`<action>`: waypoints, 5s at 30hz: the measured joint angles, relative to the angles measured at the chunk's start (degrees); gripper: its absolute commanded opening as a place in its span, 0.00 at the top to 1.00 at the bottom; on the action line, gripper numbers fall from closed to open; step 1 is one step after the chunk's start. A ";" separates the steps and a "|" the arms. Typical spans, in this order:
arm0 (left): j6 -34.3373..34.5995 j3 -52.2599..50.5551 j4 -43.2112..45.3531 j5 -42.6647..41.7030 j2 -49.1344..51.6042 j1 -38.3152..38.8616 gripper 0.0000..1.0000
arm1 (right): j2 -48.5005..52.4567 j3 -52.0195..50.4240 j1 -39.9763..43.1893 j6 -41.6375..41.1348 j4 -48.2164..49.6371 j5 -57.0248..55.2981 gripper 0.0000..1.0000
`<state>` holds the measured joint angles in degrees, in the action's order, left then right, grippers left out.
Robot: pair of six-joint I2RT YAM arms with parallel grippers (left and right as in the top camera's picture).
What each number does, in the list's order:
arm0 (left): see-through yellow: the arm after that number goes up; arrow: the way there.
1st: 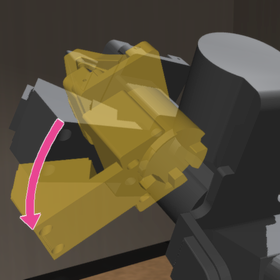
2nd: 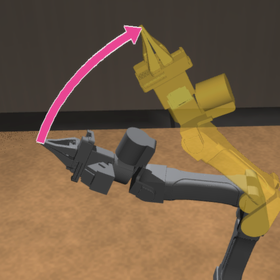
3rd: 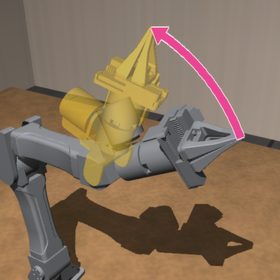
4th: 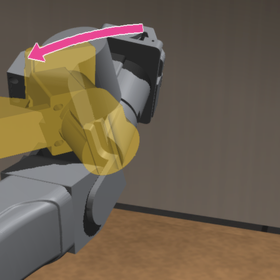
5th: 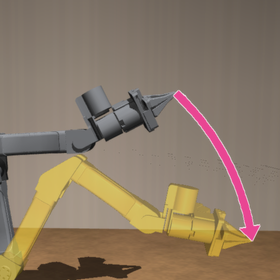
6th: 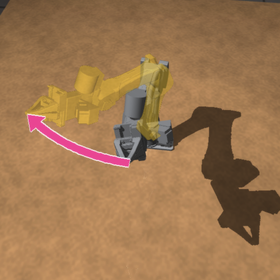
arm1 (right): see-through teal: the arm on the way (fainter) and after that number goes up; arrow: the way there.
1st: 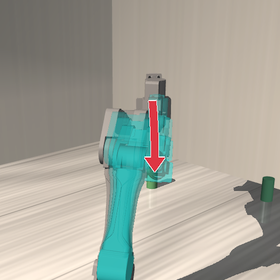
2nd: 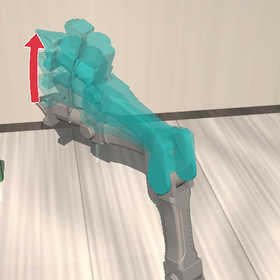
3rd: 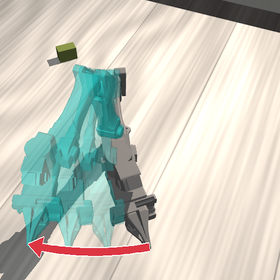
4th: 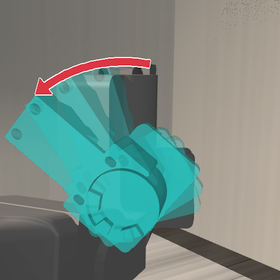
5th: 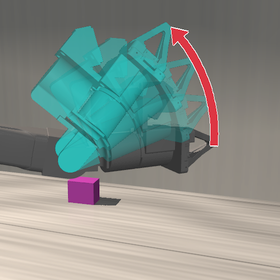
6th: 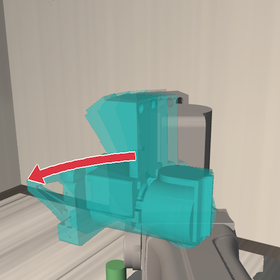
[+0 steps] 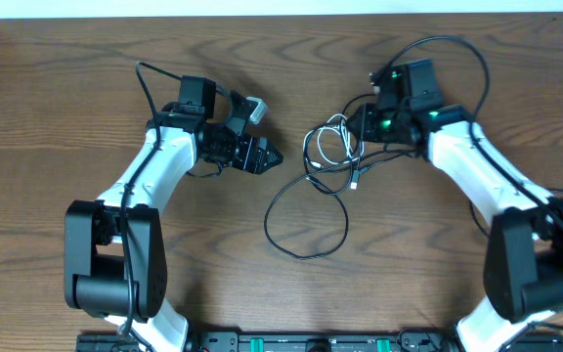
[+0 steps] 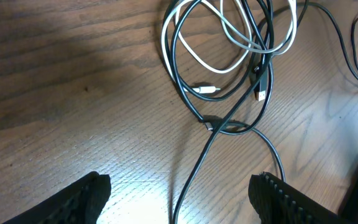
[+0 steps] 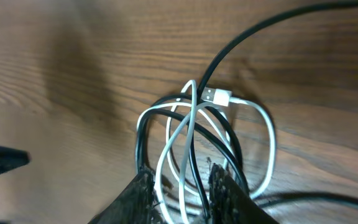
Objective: Untangle cables
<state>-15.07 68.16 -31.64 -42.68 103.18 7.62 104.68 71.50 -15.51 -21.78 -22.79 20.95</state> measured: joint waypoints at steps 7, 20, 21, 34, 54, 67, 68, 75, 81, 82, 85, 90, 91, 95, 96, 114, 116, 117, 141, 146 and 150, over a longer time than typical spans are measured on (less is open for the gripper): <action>0.00 0.00 0.00 0.00 0.00 0.00 0.23 | 3.43 0.00 -0.98 -0.17 0.90 -1.55 0.75; 0.00 0.00 0.00 0.00 0.00 0.00 0.23 | 3.50 0.00 -1.42 -0.42 0.24 -2.97 0.77; 0.00 0.00 0.00 0.00 0.00 0.00 0.23 | 3.56 0.00 -1.68 -0.42 0.20 -2.97 0.77; 0.00 0.00 0.02 0.00 0.00 0.00 0.23 | 4.76 0.00 -3.45 -2.16 1.31 -3.48 0.99; 0.00 0.00 0.02 0.00 0.00 0.00 0.23 | 2.91 -0.22 9.51 6.05 15.52 50.86 0.99; 0.00 0.00 0.11 0.00 0.00 0.00 0.23 | -23.96 -0.37 9.51 -4.76 33.66 44.41 0.99; 0.00 0.00 0.09 0.02 0.00 0.00 0.23 | -25.68 -0.35 9.51 -4.76 34.86 43.93 0.99; 0.00 0.00 0.11 0.00 0.00 0.00 0.23 | -35.91 -0.35 9.51 0.79 38.05 43.08 0.99; 0.02 0.00 0.11 0.00 0.00 0.00 0.23 | -38.97 -0.35 9.49 4.59 34.88 39.91 0.99; 0.00 0.00 0.13 0.00 0.00 0.00 0.23 | -38.95 -0.33 9.49 4.98 33.27 38.66 0.99; 0.02 0.00 0.20 0.02 0.00 0.00 0.23 | -38.66 -0.33 9.49 6.16 26.77 32.59 0.99; 0.04 0.00 0.24 0.00 0.00 0.00 0.22 | -36.74 -0.31 9.44 6.84 12.90 15.76 0.99; 0.04 0.00 0.28 0.02 0.00 0.00 0.23 | -35.87 -0.28 9.44 6.69 9.77 12.55 0.99; 0.02 0.00 0.48 0.02 0.00 0.00 0.22 | -31.08 -0.37 9.38 6.32 0.33 5.95 0.99; 0.02 0.00 0.48 0.02 0.00 0.00 0.23 | -29.64 -0.24 9.33 6.23 -1.68 5.18 0.99; 0.07 0.00 0.57 0.02 0.00 0.00 0.23 | -6.43 -0.22 9.25 6.08 -11.58 0.96 0.98; 0.07 0.00 0.59 0.02 0.00 0.00 0.23 | -5.92 -0.22 9.25 6.05 -13.88 0.85 0.97; 0.07 0.00 0.57 0.02 0.00 0.00 0.23 | -5.81 -0.22 9.22 5.97 -15.34 0.85 0.97; 0.17 0.00 0.59 0.00 0.00 0.00 0.23 | -5.68 12.07 5.49 8.96 -21.92 -4.57 0.39; 0.20 0.00 0.76 0.02 0.00 0.00 0.23 | -5.55 12.83 1.18 13.49 -14.10 -6.47 0.40; 0.20 0.00 0.87 0.04 0.00 0.00 0.23 | -4.13 12.90 -1.79 17.29 -7.41 -7.48 0.56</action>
<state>-14.87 68.16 -30.76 -42.63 103.18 7.62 100.55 84.40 -17.30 -4.49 -30.20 13.47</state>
